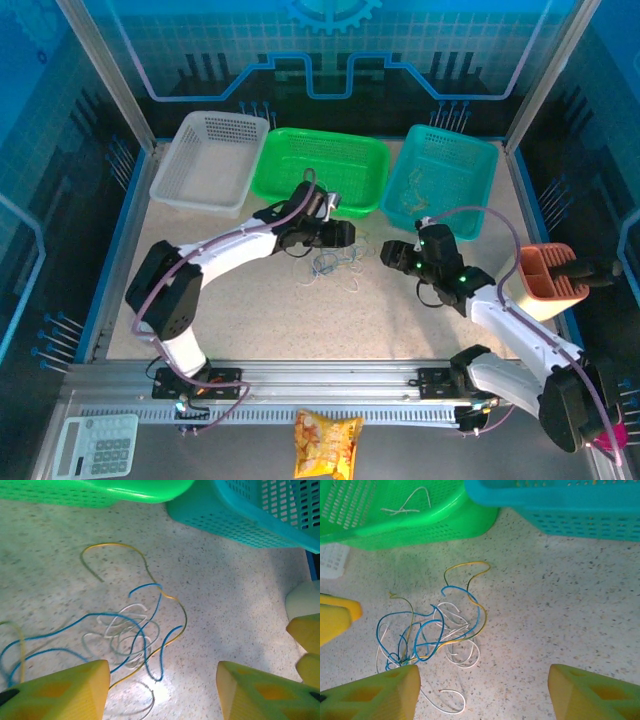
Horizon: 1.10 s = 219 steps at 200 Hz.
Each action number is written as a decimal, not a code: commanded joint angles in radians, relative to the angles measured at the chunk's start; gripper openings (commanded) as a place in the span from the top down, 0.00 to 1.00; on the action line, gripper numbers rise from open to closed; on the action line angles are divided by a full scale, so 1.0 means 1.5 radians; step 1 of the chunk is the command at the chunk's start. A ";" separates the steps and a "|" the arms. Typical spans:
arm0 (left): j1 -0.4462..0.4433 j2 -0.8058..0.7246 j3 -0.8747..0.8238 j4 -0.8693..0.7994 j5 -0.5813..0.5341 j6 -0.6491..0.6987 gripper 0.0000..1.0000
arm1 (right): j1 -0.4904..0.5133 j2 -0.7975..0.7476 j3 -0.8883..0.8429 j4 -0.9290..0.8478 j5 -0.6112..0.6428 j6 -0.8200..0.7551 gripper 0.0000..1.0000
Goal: Untangle the cables
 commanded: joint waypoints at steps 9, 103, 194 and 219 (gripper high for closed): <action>-0.027 0.056 0.064 -0.057 0.009 0.056 0.43 | -0.026 -0.043 -0.025 -0.038 0.012 0.015 0.32; -0.052 0.139 0.098 -0.073 -0.028 0.076 0.56 | -0.056 -0.078 -0.037 -0.049 -0.008 0.014 0.32; -0.051 0.110 0.109 -0.067 -0.036 0.093 1.00 | -0.058 -0.077 -0.031 -0.026 -0.055 0.002 0.32; -0.052 0.033 0.103 -0.091 -0.037 0.110 1.00 | -0.058 -0.071 -0.024 -0.008 -0.084 -0.003 0.32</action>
